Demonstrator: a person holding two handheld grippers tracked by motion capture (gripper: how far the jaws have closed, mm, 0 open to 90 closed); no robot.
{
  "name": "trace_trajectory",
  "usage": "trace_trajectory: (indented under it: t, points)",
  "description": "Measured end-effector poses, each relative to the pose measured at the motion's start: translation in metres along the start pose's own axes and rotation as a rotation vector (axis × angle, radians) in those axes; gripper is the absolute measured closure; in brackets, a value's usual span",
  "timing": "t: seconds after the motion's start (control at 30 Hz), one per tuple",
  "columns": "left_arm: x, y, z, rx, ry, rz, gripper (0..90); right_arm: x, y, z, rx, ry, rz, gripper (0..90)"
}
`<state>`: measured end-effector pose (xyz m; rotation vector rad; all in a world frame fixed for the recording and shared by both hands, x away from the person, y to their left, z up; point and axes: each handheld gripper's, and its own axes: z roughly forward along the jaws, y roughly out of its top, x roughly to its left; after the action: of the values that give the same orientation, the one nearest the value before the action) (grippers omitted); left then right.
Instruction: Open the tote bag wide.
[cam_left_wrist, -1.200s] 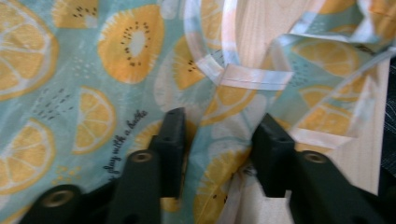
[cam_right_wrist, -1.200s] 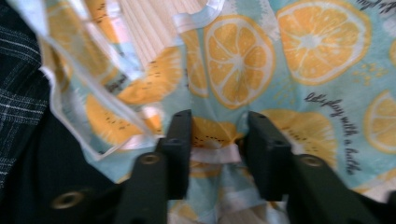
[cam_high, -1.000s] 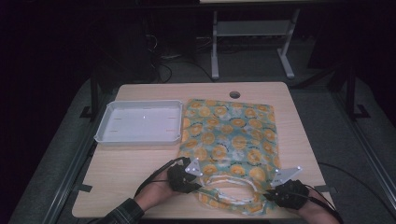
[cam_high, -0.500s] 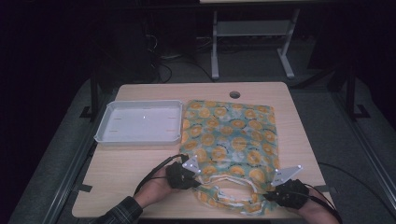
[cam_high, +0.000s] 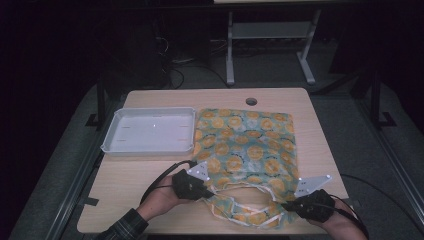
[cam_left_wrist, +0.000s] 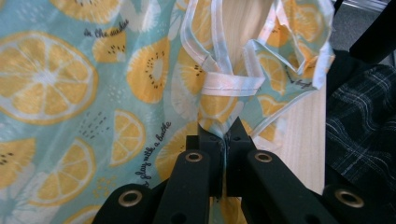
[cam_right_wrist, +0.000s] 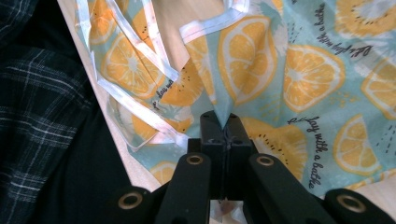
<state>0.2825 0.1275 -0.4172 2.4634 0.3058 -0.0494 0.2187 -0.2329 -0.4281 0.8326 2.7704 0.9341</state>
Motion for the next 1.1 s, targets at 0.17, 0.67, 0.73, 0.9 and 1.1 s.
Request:
trace_trajectory:
  t: [0.17, 0.67, 0.73, 0.9, 1.1]
  points:
    - [0.000, 0.006, -0.010, -0.036, -0.004, -0.008, 89.2, -0.005, 0.006, -0.011, -0.036, -0.027, -0.013, 89.3]
    - [0.023, 0.037, -0.046, -0.075, 0.036, 0.023, 89.1, -0.025, 0.029, -0.034, -0.111, -0.086, -0.021, 89.2]
    - [0.026, 0.041, -0.050, -0.078, 0.046, 0.021, 89.1, -0.028, 0.032, -0.036, -0.122, -0.093, -0.024, 89.2]
    - [0.037, 0.053, -0.060, -0.073, 0.066, 0.023, 89.0, -0.038, 0.044, -0.043, -0.141, -0.112, -0.029, 89.1]
    - [0.054, 0.068, -0.069, -0.080, 0.096, 0.016, 88.9, -0.051, 0.059, -0.050, -0.165, -0.136, -0.034, 89.0]
